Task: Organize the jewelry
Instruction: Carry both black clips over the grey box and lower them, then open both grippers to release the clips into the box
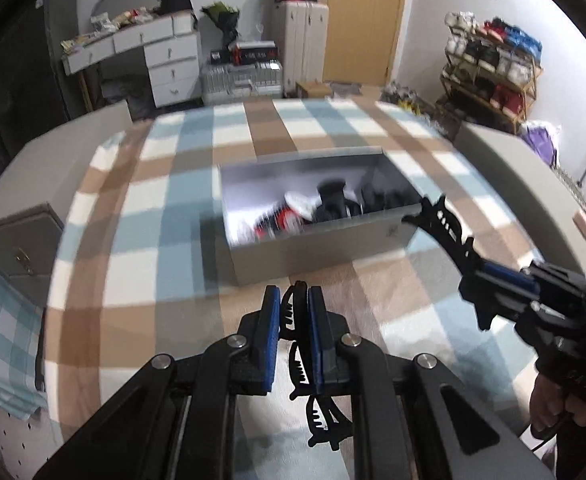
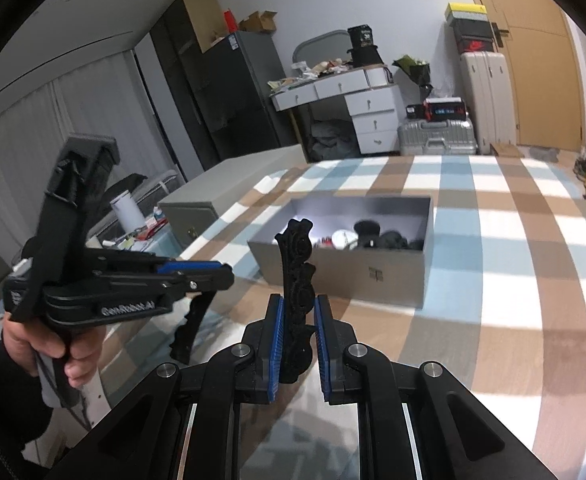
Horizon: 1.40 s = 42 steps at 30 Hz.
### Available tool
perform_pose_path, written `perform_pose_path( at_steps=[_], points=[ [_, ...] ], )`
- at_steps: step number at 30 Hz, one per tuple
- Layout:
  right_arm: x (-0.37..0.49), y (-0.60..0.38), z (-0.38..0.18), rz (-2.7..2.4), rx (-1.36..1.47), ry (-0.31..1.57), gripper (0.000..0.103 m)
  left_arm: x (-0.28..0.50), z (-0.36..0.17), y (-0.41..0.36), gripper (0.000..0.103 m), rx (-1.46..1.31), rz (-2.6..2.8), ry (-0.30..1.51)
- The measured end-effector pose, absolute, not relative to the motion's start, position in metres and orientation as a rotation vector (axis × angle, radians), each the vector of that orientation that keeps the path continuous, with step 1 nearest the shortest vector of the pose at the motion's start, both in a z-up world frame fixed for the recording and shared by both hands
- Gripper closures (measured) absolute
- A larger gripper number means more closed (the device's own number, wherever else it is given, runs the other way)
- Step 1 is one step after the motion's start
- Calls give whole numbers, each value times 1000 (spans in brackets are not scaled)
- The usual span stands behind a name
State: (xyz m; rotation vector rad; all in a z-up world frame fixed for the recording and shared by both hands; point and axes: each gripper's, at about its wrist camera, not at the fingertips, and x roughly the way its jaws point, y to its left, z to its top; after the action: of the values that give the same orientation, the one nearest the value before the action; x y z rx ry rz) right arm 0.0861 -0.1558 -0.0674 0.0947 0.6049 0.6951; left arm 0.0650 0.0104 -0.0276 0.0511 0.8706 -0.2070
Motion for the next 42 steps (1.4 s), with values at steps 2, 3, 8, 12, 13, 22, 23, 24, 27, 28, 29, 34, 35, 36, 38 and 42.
perform_pose_path(
  at_steps=[2,3,8,12,13,22,23,24,27,28,29,34,35,36,38,42],
  points=[
    [91,-154,-61,691,86,585,89,70,-21,11,94,53,-192,834],
    [94,-154,-58,687,83,578,89,75,-17,13,94,36,-197,825],
    [115,-150,-45,678,75,557,91,97,-1,17,94,-27,-223,778],
    [131,-146,-42,678,71,554,91,116,9,18,94,-72,-237,742],
    [135,-145,-43,680,71,557,91,124,10,19,94,-85,-242,738],
    [176,-139,-49,670,81,583,91,167,-7,30,94,-279,-263,757],
    [181,-137,-52,671,82,595,91,169,-9,29,94,-292,-265,760],
    [186,-135,-55,674,82,604,91,172,-14,29,94,-313,-270,766],
    [194,-130,-64,677,77,629,91,179,-28,29,94,-352,-279,796],
    [196,-129,-66,678,75,632,91,180,-32,29,94,-362,-278,803],
    [197,-128,-68,674,71,636,91,180,-33,29,94,-364,-278,810],
    [203,-122,-77,678,49,669,91,175,-33,25,94,-368,-333,828],
    [203,-121,-78,677,46,674,90,174,-32,24,93,-365,-338,824],
    [204,-121,-79,672,45,676,88,173,-31,23,93,-357,-333,821],
    [204,-123,-78,663,55,674,88,172,-31,22,82,-337,-302,826],
    [200,-132,-72,645,86,656,76,168,-31,28,53,-364,-309,827]
  ],
)
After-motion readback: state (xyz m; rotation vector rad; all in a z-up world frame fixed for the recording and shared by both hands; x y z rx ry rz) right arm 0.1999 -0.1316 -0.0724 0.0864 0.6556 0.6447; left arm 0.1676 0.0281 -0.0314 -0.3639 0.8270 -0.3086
